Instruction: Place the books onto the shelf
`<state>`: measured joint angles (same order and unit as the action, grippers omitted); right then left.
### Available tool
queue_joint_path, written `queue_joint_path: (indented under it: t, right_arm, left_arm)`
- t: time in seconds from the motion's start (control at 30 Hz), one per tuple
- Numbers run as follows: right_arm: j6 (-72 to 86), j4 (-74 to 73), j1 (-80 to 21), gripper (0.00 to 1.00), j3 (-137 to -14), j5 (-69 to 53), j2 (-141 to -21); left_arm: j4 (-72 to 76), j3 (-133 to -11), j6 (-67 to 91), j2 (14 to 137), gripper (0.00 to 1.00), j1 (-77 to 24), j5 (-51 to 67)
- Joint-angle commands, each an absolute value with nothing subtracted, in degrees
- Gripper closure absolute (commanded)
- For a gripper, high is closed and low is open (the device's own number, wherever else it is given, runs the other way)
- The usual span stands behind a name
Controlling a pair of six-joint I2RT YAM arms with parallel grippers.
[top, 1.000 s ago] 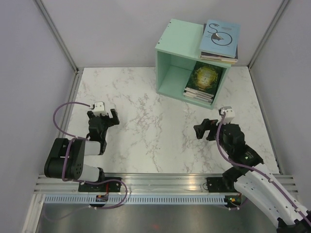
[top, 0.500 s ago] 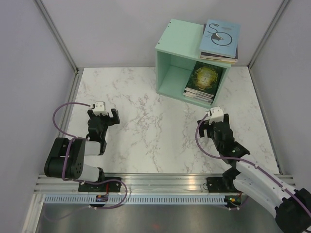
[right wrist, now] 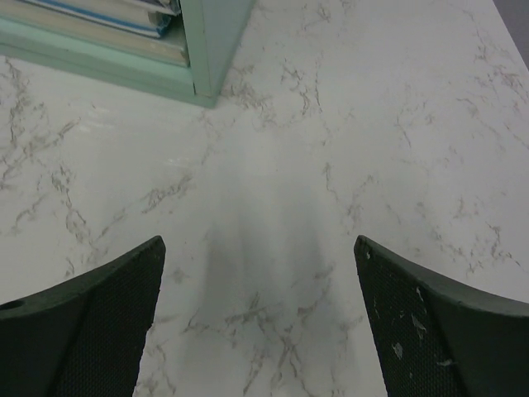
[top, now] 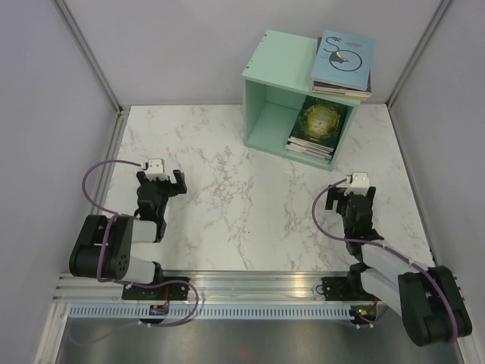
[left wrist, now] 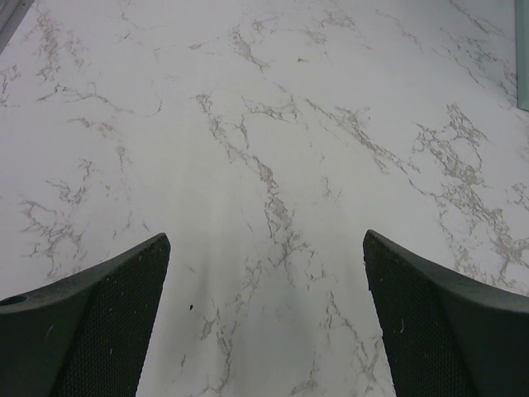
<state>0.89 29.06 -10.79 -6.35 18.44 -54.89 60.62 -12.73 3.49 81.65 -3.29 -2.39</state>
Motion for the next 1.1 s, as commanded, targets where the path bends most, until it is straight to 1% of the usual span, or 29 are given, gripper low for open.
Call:
queue_joint_path:
  t: [0.0, 0.03, 0.13, 0.17, 0.2, 0.23, 0.3, 0.33, 0.37, 0.4, 0.43, 0.5, 0.57, 0.6, 1.07]
  right_arm:
    - [3.60, 46.83, -9.67, 0.02, -7.38, 17.84, -60.98]
    - [3.86, 48.50, -9.49, 0.02, -7.90, 18.02, -64.82]
    - [4.83, 56.93, -8.18, 0.02, -9.66, 17.05, -70.64]
    - [3.53, 60.09, -7.91, 0.02, -11.32, 15.57, -74.75]
    - [2.21, 59.42, -7.74, 0.02, -12.64, 14.77, -76.19]
    - [1.07, 61.42, -7.39, 0.02, -12.74, 13.63, -80.81]
    - [2.28, 70.97, -5.28, 0.02, -11.44, 11.08, -86.45]
    - [4.11, 76.32, -4.84, 0.02, -10.73, 12.38, -89.70]
    - [5.44, 69.76, -4.31, 0.02, -12.55, 15.87, -87.56]
    - [5.36, 67.70, -4.39, 0.02, -12.74, 15.82, -86.67]
    - [5.01, 74.46, -4.39, 0.02, -11.79, 14.78, -88.75]
    - [3.87, 70.42, -4.31, 0.02, -12.21, 12.14, -87.28]
    - [1.51, 71.19, -4.39, 0.02, -12.65, 8.99, -88.06]
    - [0.54, 69.28, -4.48, 0.02, -13.27, 3.14, -87.72]
    - [-1.50, 70.93, -5.27, 0.02, -12.22, 3.16, -87.45]
  left_arm:
    - [65.30, -12.48, 0.53, 82.00, 0.00, -3.08, -2.29]
    - [65.22, -12.48, 0.53, 82.00, 0.00, -3.08, -2.29]
    - [65.30, -12.48, 0.53, 82.00, 0.00, -3.08, -2.37]
    - [65.39, -12.48, 0.53, 82.00, 0.00, -3.08, -2.29]
    - [65.39, -12.57, 0.53, 82.00, 0.00, -3.08, -2.29]
    - [65.30, -12.48, 0.53, 82.00, 0.00, -3.08, -2.29]
    - [65.39, -12.48, 0.53, 82.00, 0.00, -3.08, -2.37]
    - [65.39, -12.48, 0.53, 82.00, 0.00, -3.08, -2.29]
    - [65.39, -12.48, 0.53, 82.00, 0.00, -3.08, -2.37]
    - [65.30, -12.48, 0.44, 82.00, 0.00, -3.08, -2.29]
    - [65.39, -12.48, 0.53, 82.00, 0.00, -3.08, -2.29]
    - [65.30, -12.48, 0.53, 82.00, 0.00, -3.08, -2.29]
    - [65.39, -12.48, 0.53, 82.00, 0.00, -3.08, -2.29]
    - [65.30, -12.48, 0.53, 82.09, 0.00, -3.08, -2.29]
    - [65.39, -12.48, 0.53, 82.00, 0.00, -3.08, -2.29]
